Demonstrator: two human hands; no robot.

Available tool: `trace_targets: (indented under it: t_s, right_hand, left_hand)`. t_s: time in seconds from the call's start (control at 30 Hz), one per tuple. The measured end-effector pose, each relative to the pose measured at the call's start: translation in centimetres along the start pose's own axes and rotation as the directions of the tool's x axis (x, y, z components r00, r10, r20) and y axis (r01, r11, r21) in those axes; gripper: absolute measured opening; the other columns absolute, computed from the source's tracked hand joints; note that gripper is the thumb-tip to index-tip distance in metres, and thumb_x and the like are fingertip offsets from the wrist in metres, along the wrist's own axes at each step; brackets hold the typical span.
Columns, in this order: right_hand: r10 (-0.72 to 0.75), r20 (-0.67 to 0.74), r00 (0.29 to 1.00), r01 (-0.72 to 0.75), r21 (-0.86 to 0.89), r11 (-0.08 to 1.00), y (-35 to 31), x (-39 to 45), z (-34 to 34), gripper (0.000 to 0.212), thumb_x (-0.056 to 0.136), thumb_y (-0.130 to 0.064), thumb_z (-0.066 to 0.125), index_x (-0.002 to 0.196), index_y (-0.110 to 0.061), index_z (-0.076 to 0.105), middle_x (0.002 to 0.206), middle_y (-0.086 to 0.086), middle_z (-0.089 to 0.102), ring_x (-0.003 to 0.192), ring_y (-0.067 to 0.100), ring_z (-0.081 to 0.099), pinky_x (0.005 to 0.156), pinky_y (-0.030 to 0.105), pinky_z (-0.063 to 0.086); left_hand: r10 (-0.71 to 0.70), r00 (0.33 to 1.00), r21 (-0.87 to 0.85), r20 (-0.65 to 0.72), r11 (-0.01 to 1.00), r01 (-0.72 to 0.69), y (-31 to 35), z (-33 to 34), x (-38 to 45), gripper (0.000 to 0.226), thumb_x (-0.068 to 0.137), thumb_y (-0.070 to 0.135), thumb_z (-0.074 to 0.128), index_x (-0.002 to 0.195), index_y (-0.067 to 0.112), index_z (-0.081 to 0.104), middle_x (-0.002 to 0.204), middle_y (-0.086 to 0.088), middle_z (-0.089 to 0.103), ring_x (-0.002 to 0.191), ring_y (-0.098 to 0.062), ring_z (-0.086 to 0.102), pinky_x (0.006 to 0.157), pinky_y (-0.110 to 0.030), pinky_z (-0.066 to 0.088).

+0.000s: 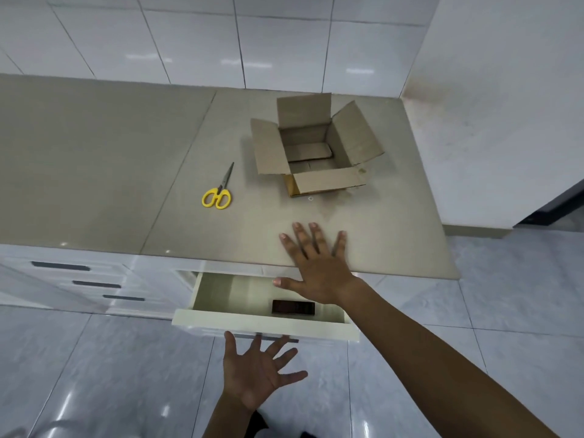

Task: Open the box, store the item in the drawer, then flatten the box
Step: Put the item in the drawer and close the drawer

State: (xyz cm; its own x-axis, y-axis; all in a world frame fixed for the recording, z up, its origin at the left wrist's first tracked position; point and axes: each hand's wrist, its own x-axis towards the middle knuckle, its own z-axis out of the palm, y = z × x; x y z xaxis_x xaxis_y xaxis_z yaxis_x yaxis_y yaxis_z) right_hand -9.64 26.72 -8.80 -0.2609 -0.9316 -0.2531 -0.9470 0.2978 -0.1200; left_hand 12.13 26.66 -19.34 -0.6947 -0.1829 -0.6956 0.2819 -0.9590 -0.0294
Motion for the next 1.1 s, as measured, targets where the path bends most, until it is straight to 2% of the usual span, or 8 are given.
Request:
trace_targets:
  t_s: [0.27, 0.4, 0.53, 0.63, 0.73, 0.9, 1.0, 1.1]
  right_hand:
    - [0.000, 0.012, 1.000, 0.000, -0.022, 1.000, 0.0, 0.3, 0.0, 0.097, 0.074, -0.087, 0.013, 0.149, -0.035, -0.017, 0.158, 0.000, -0.027, 0.143, 0.033, -0.028, 0.099, 0.075, -0.018]
    - [-0.016, -0.022, 1.000, 0.015, -0.035, 0.999, 0.1, 0.3, 0.0, 0.100, 0.068, -0.087, 0.004, 0.150, -0.033, -0.014, 0.159, 0.002, -0.024, 0.144, 0.035, -0.024, 0.097, 0.075, -0.018]
    - [-0.021, -0.050, 0.999, 0.019, -0.045, 0.999, 0.0, 0.3, 0.3, 0.105, 0.062, -0.088, -0.006, 0.151, -0.031, -0.013, 0.160, 0.004, -0.020, 0.145, 0.036, -0.020, 0.097, 0.077, -0.017]
    - [-0.025, -0.047, 0.999, 0.023, -0.039, 0.999, 0.1, 0.3, 0.3, 0.107, 0.059, -0.086, -0.013, 0.151, -0.031, -0.012, 0.160, 0.004, -0.020, 0.145, 0.036, -0.019, 0.097, 0.077, -0.016]
    - [-0.027, -0.046, 0.999, 0.026, -0.029, 0.999, 0.1, 0.3, 0.1, 0.107, 0.058, -0.084, -0.016, 0.151, -0.031, -0.012, 0.160, 0.004, -0.021, 0.145, 0.036, -0.021, 0.097, 0.077, -0.017]
    - [-0.030, -0.030, 0.999, 0.027, -0.071, 0.997, 0.1, 0.4, 0.2, 0.099, 0.069, -0.084, -0.001, 0.151, -0.030, -0.013, 0.160, 0.005, -0.022, 0.145, 0.037, -0.022, 0.094, 0.076, -0.021]
    - [-0.029, -0.029, 0.999, 0.027, -0.083, 0.996, 0.2, 0.5, 0.4, 0.095, 0.073, -0.081, 0.005, 0.151, -0.030, -0.012, 0.160, 0.005, -0.021, 0.145, 0.038, -0.021, 0.094, 0.076, -0.021]
    - [-0.027, -0.026, 0.999, 0.024, -0.076, 0.997, 0.2, 0.4, 0.4, 0.098, 0.072, -0.084, 0.003, 0.152, -0.030, -0.012, 0.160, 0.005, -0.022, 0.145, 0.038, -0.020, 0.095, 0.077, -0.020]
  left_hand:
    - [0.066, 0.994, 0.046, 0.091, 0.996, -0.070, 1.9, 3.2, 4.3, 0.080, 0.069, 0.087, 0.041, 0.127, 0.033, 0.047, 0.142, -0.024, 0.046, 0.117, -0.048, 0.049, 0.088, -0.084, 0.025]
    - [0.061, 0.997, 0.067, 0.055, 0.996, -0.065, 3.0, 4.4, 6.0, 0.087, 0.069, 0.088, 0.035, 0.135, 0.033, 0.047, 0.151, -0.020, 0.037, 0.139, -0.046, 0.029, 0.092, -0.084, 0.022]
    - [0.112, 0.992, 0.096, 0.054, 0.988, -0.117, 3.4, 5.4, 7.3, 0.072, 0.073, 0.089, 0.023, 0.094, 0.028, 0.056, 0.119, -0.019, 0.063, 0.126, -0.045, 0.043, 0.086, -0.081, 0.033]
    - [0.152, 0.985, 0.089, 0.080, 0.983, -0.159, 3.6, 6.2, 7.7, 0.055, 0.075, 0.086, 0.019, 0.104, 0.052, 0.051, 0.096, -0.018, 0.071, 0.116, -0.045, 0.048, 0.085, -0.081, 0.034]
    - [0.147, 0.986, 0.093, 0.076, 0.984, -0.154, 3.9, 6.5, 8.3, 0.071, 0.075, 0.086, 0.019, 0.095, 0.029, 0.055, 0.091, -0.019, 0.073, 0.113, -0.044, 0.050, 0.082, -0.081, 0.035]
    - [0.118, 0.987, 0.085, 0.110, 0.988, -0.128, 4.1, 6.7, 8.6, 0.079, 0.075, 0.086, 0.020, 0.121, 0.030, 0.050, 0.113, -0.022, 0.064, 0.108, -0.046, 0.060, 0.088, -0.084, 0.026]
    - [0.101, 0.989, 0.110, 0.110, 0.987, -0.113, 4.4, 6.2, 8.7, 0.087, 0.076, 0.085, 0.017, 0.150, 0.040, 0.014, 0.121, -0.020, 0.057, 0.101, -0.045, 0.065, 0.092, -0.084, 0.021]
    - [0.098, 0.990, 0.106, 0.106, 0.988, -0.109, 4.3, 6.3, 8.6, 0.089, 0.076, 0.085, 0.016, 0.151, 0.039, 0.002, 0.128, -0.018, 0.055, 0.107, -0.044, 0.062, 0.094, -0.083, 0.019]
